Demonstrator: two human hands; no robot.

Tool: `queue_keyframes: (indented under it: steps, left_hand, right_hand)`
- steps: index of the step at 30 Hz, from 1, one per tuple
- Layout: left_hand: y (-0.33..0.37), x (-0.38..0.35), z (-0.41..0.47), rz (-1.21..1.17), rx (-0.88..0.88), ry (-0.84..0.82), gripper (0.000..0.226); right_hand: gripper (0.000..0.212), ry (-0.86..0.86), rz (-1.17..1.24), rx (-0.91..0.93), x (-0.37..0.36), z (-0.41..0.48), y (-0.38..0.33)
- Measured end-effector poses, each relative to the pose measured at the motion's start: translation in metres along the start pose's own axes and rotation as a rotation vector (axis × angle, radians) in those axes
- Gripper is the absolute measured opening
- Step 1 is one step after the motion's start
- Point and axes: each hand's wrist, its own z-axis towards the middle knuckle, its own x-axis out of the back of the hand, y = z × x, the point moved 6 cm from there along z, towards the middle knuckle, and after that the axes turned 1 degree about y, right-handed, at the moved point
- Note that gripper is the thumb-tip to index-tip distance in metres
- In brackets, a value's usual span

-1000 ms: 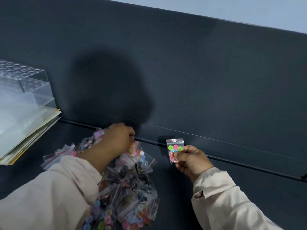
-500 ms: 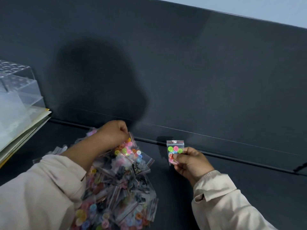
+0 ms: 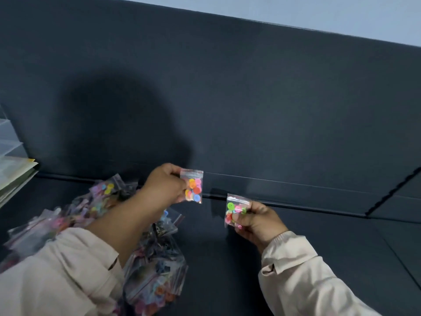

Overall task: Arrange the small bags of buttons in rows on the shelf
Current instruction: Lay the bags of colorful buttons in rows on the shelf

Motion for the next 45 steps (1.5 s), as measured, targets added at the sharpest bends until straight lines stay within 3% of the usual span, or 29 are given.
queue_keyframes:
  steps: [5, 9, 12, 15, 18, 20, 23, 27, 30, 33, 45]
  left_hand:
    - [-0.029, -0.056, -0.007, 0.02, 0.068, -0.076, 0.02]
    - [-0.049, -0.079, -0.007, 0.109, 0.071, -0.037, 0.018]
    - [-0.056, -0.084, -0.003, 0.321, -0.009, -0.036, 0.025]
    - [-0.05, -0.084, -0.009, 0.728, -0.208, 0.011, 0.053]
    - [-0.037, -0.09, -0.027, 0.949, -0.481, 0.056, 0.057]
    - [-0.038, -0.098, -0.039, 1.056, -0.628, -0.009, 0.05]
    - [-0.056, -0.103, -0.045, 1.234, -0.668, -0.119, 0.05]
    - [-0.079, -0.105, -0.047, 1.291, -0.543, -0.282, 0.062]
    - [-0.082, -0.103, -0.044, 1.311, -0.543, -0.291, 0.078]
    - [-0.084, -0.101, -0.044, 1.31, -0.518, -0.322, 0.092]
    - [-0.085, -0.094, -0.033, 1.339, -0.526, -0.393, 0.092]
  right_hand:
    - [0.023, 0.121, -0.16, 0.102, 0.033, 0.005, 0.001]
    - [0.041, 0.142, -0.269, 0.173, 0.041, 0.011, -0.001]
    - [0.059, 0.195, -0.597, 0.27, 0.048, 0.013, -0.005]
    - [0.054, 0.259, -1.05, 0.503, 0.052, 0.002, -0.013]
    - [0.05, 0.126, -1.27, 0.675, 0.048, -0.01, -0.005]
    - [0.066, -0.007, -1.358, 0.721, 0.043, -0.01, 0.004]
    - [0.084, -0.129, -1.496, 0.707, 0.038, -0.007, 0.016]
    - [0.08, -0.077, -1.598, 0.691, 0.033, -0.006, 0.024]
    - [0.065, -0.031, -1.621, 0.598, 0.032, -0.004, 0.033]
    - [0.065, 0.026, -1.633, 0.64, 0.031, -0.005, 0.033]
    - [0.068, 0.053, -1.659, 0.659, 0.027, 0.006, 0.029]
